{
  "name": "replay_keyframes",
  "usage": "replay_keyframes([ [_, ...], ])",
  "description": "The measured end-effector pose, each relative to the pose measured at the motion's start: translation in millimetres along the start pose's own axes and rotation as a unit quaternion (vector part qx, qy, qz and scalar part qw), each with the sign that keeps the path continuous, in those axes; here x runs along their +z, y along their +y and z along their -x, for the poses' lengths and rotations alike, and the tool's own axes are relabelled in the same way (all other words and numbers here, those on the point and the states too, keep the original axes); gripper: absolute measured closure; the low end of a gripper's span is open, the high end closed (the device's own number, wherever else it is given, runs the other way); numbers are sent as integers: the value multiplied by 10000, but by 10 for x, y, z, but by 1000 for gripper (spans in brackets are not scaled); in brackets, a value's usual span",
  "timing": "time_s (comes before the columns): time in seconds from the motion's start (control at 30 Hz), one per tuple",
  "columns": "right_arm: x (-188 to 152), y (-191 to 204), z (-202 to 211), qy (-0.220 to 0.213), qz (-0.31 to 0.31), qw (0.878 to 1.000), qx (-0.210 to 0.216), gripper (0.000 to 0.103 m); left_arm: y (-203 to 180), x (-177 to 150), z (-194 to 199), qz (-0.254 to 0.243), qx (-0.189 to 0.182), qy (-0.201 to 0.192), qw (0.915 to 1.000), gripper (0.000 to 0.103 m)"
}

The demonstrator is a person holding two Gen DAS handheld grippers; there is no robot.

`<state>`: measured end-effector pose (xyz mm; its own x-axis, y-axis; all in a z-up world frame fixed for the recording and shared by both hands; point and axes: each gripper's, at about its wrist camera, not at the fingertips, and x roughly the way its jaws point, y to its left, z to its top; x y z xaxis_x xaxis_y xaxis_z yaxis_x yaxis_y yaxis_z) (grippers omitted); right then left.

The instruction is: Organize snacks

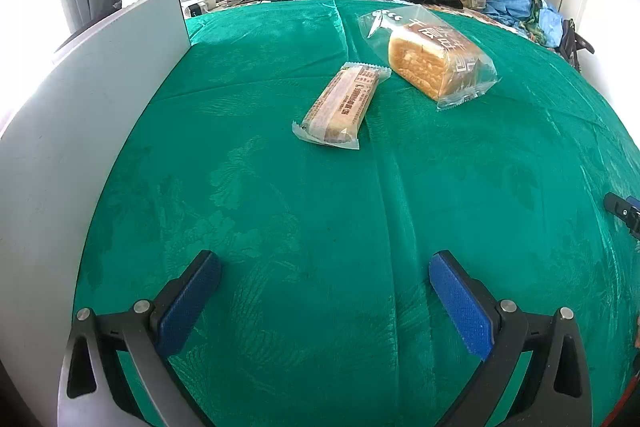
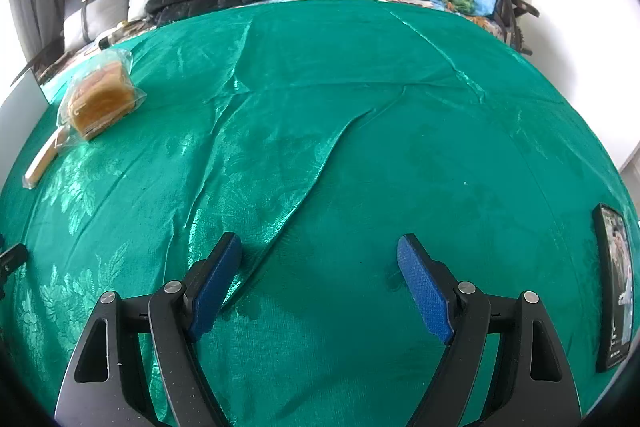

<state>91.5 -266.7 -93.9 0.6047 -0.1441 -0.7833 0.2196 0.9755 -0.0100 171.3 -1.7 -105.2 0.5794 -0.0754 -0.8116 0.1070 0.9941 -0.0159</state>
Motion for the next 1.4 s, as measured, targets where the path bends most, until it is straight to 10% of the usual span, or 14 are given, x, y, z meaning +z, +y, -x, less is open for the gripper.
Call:
replay_keyframes([
  [1.4, -2, -6, 6, -20, 3, 10000, -4, 20, 4, -27, 20, 3, -2, 0, 10000, 0],
])
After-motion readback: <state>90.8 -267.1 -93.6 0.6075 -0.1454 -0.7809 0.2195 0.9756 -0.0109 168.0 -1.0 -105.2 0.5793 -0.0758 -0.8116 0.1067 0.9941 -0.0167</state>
